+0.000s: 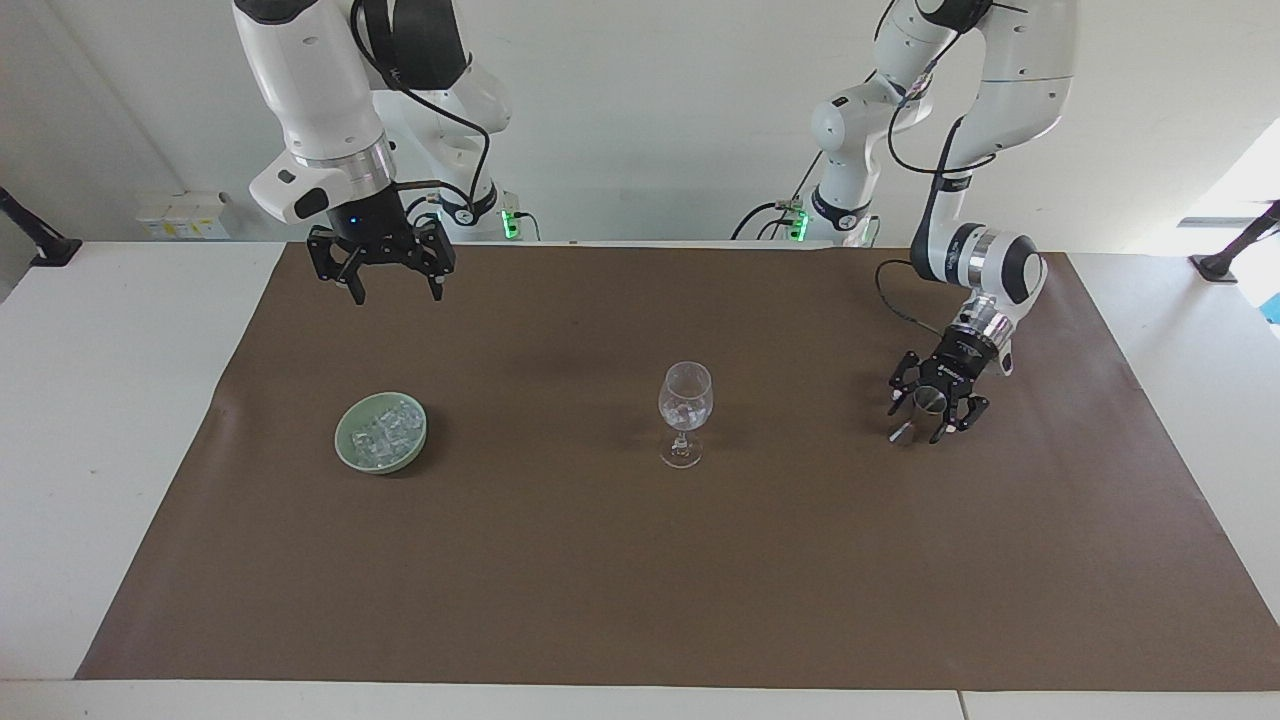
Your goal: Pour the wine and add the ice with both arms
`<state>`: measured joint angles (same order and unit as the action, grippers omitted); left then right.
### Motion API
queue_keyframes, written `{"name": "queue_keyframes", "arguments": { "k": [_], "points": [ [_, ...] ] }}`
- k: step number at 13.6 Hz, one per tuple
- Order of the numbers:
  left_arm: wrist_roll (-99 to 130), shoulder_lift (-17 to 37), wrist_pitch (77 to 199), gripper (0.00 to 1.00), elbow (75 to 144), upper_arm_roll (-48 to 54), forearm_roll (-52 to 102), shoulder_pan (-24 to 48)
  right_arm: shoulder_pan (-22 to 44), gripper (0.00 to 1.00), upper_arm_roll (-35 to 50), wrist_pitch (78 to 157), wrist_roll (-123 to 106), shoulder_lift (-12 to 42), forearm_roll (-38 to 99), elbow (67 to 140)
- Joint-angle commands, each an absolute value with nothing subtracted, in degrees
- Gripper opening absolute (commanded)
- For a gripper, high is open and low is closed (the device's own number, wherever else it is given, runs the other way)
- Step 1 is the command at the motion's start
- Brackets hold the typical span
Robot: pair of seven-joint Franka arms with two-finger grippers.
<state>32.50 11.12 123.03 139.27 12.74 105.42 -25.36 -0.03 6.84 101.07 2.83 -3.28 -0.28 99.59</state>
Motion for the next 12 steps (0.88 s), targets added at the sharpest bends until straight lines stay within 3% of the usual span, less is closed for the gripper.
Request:
{"name": "queue_keyframes", "arguments": {
  "k": [1,12],
  "points": [
    [32.96,11.08,122.96,1.0,137.47,12.83,96.11,-29.08,-0.35,1.0,7.21,100.11,1.58,-3.25,1.05,99.23],
    [36.56,4.93,121.91,1.0,129.12,10.2,58.92,-30.85,-0.18,1.0,7.21,101.07,1.58,-3.25,1.41,99.67]
  ]
}}
